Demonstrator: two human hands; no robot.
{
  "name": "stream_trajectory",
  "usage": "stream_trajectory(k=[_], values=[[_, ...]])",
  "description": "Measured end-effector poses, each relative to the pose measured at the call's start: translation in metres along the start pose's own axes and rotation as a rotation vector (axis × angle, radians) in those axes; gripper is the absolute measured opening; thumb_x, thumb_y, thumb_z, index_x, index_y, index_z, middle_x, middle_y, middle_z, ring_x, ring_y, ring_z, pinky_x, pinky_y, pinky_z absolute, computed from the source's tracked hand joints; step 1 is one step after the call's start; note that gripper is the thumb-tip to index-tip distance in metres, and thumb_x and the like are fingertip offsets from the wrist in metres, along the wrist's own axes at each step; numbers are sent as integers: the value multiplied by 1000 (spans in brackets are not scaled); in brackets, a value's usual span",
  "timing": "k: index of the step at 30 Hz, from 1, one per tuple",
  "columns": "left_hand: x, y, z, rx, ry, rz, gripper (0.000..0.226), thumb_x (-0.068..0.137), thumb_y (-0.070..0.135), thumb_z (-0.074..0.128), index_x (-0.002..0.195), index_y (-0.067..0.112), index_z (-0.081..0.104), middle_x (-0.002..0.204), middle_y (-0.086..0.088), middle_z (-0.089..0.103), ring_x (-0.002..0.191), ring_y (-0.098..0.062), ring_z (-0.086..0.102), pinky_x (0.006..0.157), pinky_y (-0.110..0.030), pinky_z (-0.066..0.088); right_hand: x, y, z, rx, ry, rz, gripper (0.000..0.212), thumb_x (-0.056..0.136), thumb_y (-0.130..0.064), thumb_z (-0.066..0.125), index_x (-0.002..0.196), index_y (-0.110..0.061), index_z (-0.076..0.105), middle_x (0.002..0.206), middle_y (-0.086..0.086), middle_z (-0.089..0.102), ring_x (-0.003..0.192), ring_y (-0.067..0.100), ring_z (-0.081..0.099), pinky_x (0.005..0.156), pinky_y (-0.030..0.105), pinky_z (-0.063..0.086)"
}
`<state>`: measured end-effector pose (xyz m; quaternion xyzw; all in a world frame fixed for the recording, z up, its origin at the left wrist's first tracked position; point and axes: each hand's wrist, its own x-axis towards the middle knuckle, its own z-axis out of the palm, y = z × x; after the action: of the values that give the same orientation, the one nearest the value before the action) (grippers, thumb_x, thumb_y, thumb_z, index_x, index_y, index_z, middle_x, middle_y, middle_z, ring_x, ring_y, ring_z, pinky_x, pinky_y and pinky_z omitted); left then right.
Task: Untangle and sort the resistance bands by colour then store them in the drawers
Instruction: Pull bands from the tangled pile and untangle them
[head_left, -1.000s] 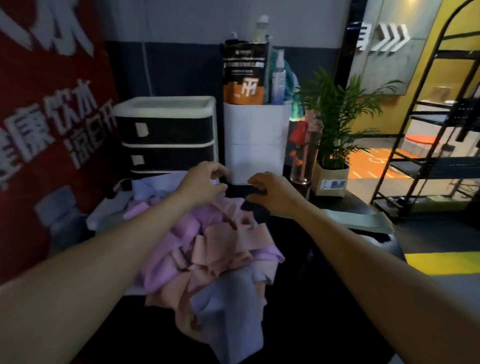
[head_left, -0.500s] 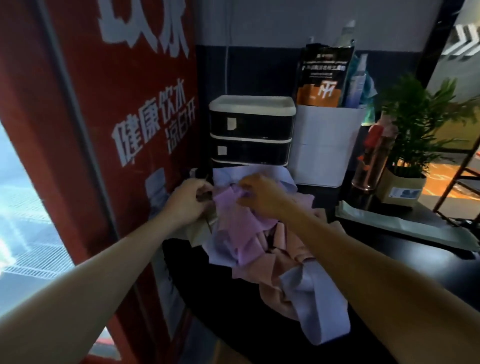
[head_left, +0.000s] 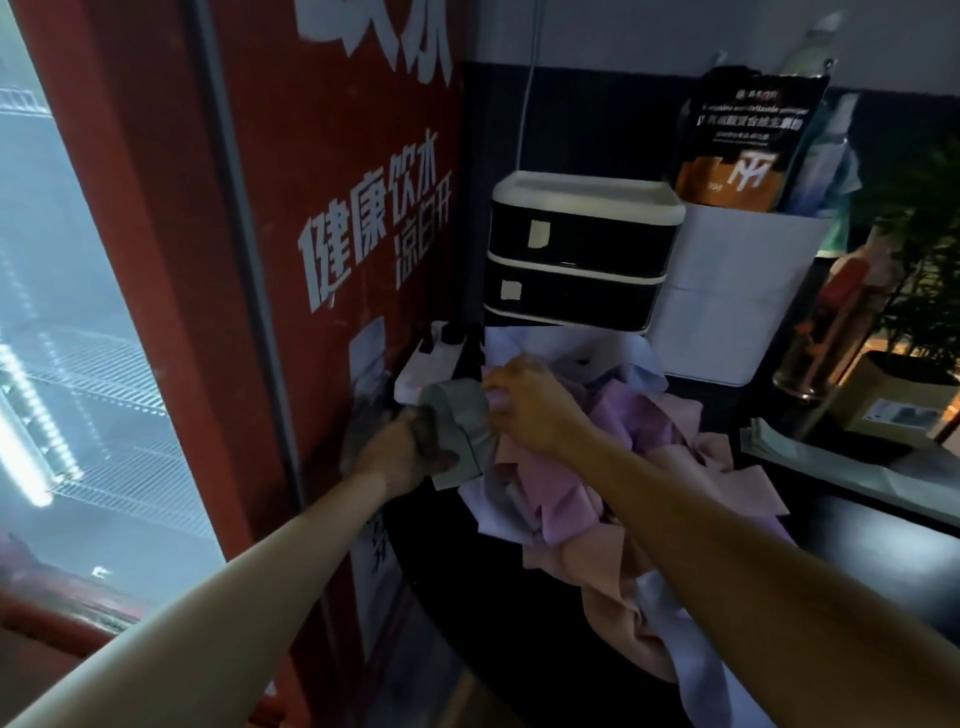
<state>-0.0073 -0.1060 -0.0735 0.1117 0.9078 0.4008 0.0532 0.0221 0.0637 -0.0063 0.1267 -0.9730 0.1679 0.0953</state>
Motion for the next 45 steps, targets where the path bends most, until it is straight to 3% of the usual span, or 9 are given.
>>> stream_trajectory(k=[2, 5, 8, 11, 16, 24, 33, 39, 45], values=[[4, -8, 8, 65, 34, -45, 69, 75, 29, 77, 127, 4, 39, 126, -9, 50, 113, -28, 52, 78, -24, 38, -2, 1, 4, -44, -21, 44, 25, 81, -22, 57, 101, -8, 62, 107, 12, 54, 103, 29, 51, 87, 32, 42], [11, -15, 11, 74, 73, -85, 70, 73, 30, 78, 125, 1, 40, 124, -16, 53, 110, -32, 54, 75, -28, 39, -2, 3, 9, -36, 22, -5, 6, 70, -20, 53, 70, -17, 48, 82, 11, 58, 79, 26, 53, 70, 33, 41], [16, -15, 13, 78, 101, -54, 55, 75, 20, 77, 117, -3, 50, 114, -17, 60, 103, -32, 58, 70, -26, 37, 3, 19, 15, 15, 47, -45, 22, 70, -10, 55, 62, -23, 39, 71, 0, 48, 65, 15, 42, 60, 34, 43], [18, -12, 13, 76, 135, -27, 35, 77, 14, 73, 106, -1, 59, 105, -16, 64, 100, -31, 61, 70, -24, 38, -6, 15, 8, -6, 38, -90, 13, 78, 2, 53, 74, -9, 53, 76, 1, 51, 69, 17, 49, 61, 27, 42], [16, 8, 4, -157, 195, 45, 45, 85, 5, 63, 127, 8, 50, 110, -8, 57, 107, -24, 54, 81, -21, 36, -15, 19, -3, 33, 66, -54, 18, 83, -6, 61, 96, 7, 63, 96, 17, 62, 86, 27, 57, 73, 29, 41], [16, 78, -31, -396, 178, 224, 26, 89, 1, 58, 114, 7, 59, 88, 4, 56, 85, -12, 54, 68, -18, 45, -20, 28, -30, 201, 166, 101, 21, 87, -13, 61, 102, 0, 67, 101, 7, 69, 93, 21, 63, 78, 27, 45], [9, 173, -35, -487, 103, 436, 22, 87, 0, 60, 101, 18, 60, 89, 6, 59, 79, -3, 56, 71, -14, 50, -39, 42, -91, 521, 368, 213, 31, 87, -10, 62, 59, -16, 51, 53, -8, 50, 50, 1, 43, 49, 10, 34], [0, 228, -19, -502, 63, 510, 22, 85, 1, 63, 105, 11, 60, 84, 9, 58, 76, 0, 54, 75, -15, 47, -66, 65, -135, 505, 589, 195, 19, 82, 1, 65, 101, 1, 66, 82, 8, 67, 71, 7, 59, 79, 33, 50], [-6, 273, 1, -593, -23, 541, 16, 86, 4, 63, 85, 19, 59, 85, 1, 62, 81, -13, 59, 79, -31, 51, -94, 82, -178, 447, 721, 163, 18, 85, -4, 64, 102, -3, 67, 83, 1, 63, 67, -1, 53, 65, 5, 43]])
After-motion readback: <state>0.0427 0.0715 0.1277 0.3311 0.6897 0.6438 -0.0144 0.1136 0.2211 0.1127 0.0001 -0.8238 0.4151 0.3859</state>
